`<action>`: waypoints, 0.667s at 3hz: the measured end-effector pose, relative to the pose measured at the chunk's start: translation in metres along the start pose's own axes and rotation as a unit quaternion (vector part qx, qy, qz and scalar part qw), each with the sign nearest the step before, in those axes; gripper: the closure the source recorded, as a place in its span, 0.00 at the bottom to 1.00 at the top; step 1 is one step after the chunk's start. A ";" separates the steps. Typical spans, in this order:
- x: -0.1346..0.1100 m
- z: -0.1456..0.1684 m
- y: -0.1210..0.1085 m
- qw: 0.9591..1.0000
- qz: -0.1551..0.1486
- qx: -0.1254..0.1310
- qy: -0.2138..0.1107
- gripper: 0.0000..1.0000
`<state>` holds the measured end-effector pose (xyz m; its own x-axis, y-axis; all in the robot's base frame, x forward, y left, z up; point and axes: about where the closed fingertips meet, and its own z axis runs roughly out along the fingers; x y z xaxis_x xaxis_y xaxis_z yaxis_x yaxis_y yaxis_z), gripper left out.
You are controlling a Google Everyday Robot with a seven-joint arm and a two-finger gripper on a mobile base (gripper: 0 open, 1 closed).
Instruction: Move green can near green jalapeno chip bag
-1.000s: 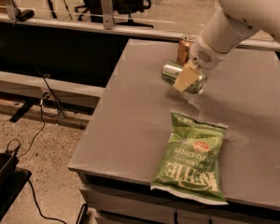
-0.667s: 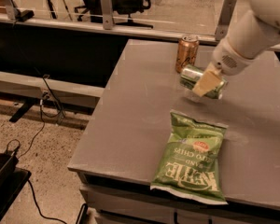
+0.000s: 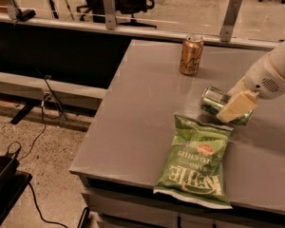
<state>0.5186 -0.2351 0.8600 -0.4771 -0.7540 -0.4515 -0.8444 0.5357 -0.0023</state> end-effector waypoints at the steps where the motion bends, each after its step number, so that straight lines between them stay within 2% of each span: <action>1: 0.012 -0.008 0.020 0.999 -0.025 -0.026 -0.006 0.11; 2: 0.014 -0.014 0.035 0.998 -0.052 -0.041 -0.005 0.00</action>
Offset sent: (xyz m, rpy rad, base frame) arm -0.0569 0.0051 0.0115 0.0210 0.0240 0.2010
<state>0.4795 -0.2322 0.8663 -0.3847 -0.7997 -0.4610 -0.9062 0.4222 0.0237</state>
